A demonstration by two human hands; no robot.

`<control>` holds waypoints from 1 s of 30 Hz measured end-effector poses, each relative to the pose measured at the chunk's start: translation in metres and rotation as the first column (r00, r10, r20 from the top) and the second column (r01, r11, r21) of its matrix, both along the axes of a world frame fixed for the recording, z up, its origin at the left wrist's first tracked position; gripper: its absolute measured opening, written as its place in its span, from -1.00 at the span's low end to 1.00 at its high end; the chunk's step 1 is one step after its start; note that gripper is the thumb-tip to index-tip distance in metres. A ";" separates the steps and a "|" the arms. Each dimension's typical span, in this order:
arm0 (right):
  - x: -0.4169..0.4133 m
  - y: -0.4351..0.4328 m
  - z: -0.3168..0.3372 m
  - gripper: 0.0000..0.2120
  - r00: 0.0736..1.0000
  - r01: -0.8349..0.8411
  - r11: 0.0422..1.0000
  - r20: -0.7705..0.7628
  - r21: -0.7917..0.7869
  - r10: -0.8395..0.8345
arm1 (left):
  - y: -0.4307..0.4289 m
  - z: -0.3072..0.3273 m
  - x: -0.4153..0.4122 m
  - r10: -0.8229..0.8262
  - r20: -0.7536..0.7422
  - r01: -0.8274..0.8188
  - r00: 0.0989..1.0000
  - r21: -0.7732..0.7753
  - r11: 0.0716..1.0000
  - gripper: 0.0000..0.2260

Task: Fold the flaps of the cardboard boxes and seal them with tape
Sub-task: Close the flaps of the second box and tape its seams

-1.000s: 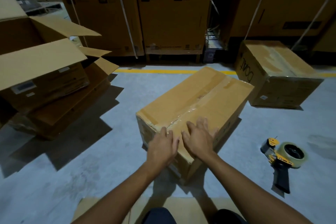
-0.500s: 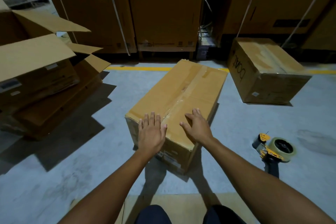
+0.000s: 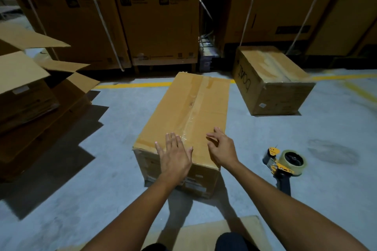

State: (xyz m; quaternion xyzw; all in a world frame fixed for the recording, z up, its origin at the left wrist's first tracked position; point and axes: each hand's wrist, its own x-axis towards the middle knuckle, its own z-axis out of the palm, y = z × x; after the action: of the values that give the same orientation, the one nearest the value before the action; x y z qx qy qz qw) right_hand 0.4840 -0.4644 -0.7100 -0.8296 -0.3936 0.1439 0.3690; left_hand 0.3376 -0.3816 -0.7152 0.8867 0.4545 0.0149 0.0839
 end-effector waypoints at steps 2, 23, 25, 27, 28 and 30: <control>0.005 -0.009 -0.008 -0.69 0.999 0.000 1.000 0.045 -0.017 0.001 | 0.001 0.000 0.016 -0.153 -0.029 0.153 0.988 -0.011 0.988 -0.35; 0.176 -0.160 -0.136 -0.39 0.643 0.639 0.575 -0.055 -0.511 -0.764 | -0.005 -0.017 0.174 -0.456 -0.043 0.458 0.889 0.086 0.885 -0.39; 0.193 -0.161 -0.162 -0.22 0.542 0.663 0.569 -0.213 -0.486 -0.813 | -0.004 -0.017 0.172 -0.454 -0.020 0.454 0.891 0.083 0.887 -0.42; 0.216 -0.167 -0.194 -0.08 0.353 0.656 0.582 -0.487 -0.481 -0.799 | -0.004 -0.017 0.171 -0.457 -0.015 0.456 0.889 0.084 0.886 -0.45; 0.226 -0.170 -0.210 -0.17 0.259 0.643 0.601 -0.604 -0.475 -0.754 | -0.004 -0.017 0.171 -0.460 -0.012 0.459 0.888 0.088 0.884 -0.46; 0.230 -0.169 -0.205 -0.62 0.144 0.596 0.675 -0.769 -0.435 -0.623 | -0.005 -0.017 0.172 -0.457 0.002 0.455 0.890 0.090 0.886 -0.48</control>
State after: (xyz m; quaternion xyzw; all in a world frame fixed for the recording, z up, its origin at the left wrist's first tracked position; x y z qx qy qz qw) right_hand 0.7137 -0.6339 -0.9152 -0.7164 0.2288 0.3927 0.5293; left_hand 0.5092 -0.3865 -0.7323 0.9711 0.2315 0.0248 0.0518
